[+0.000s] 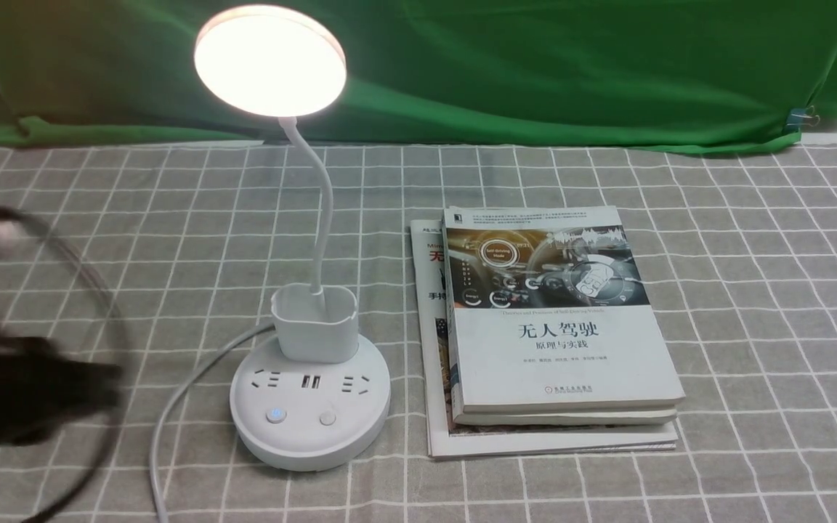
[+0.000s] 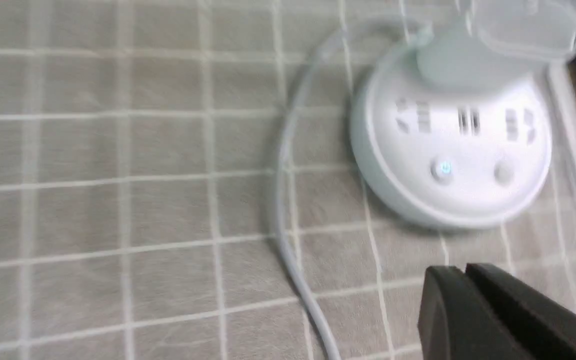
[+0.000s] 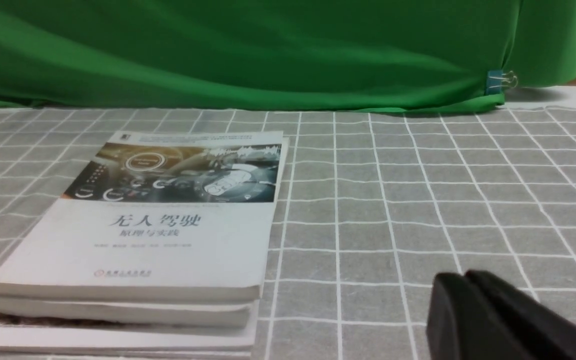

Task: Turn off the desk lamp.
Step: Use the left arm to press the button switch on the lamp holder

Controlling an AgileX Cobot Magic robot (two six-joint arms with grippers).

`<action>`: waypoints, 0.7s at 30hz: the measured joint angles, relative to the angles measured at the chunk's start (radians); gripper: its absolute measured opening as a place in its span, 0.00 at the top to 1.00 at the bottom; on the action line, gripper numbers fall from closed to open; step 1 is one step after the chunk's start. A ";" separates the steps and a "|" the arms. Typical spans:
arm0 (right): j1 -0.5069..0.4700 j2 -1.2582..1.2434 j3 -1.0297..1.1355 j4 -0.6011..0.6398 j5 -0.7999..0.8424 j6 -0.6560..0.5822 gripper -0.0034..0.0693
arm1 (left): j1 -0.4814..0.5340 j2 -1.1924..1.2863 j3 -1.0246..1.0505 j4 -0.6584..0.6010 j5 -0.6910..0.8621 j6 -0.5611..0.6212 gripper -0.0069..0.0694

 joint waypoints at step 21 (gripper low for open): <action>0.000 0.000 0.000 0.000 0.000 0.000 0.90 | -0.389 0.577 -0.290 0.132 -0.044 -0.117 0.89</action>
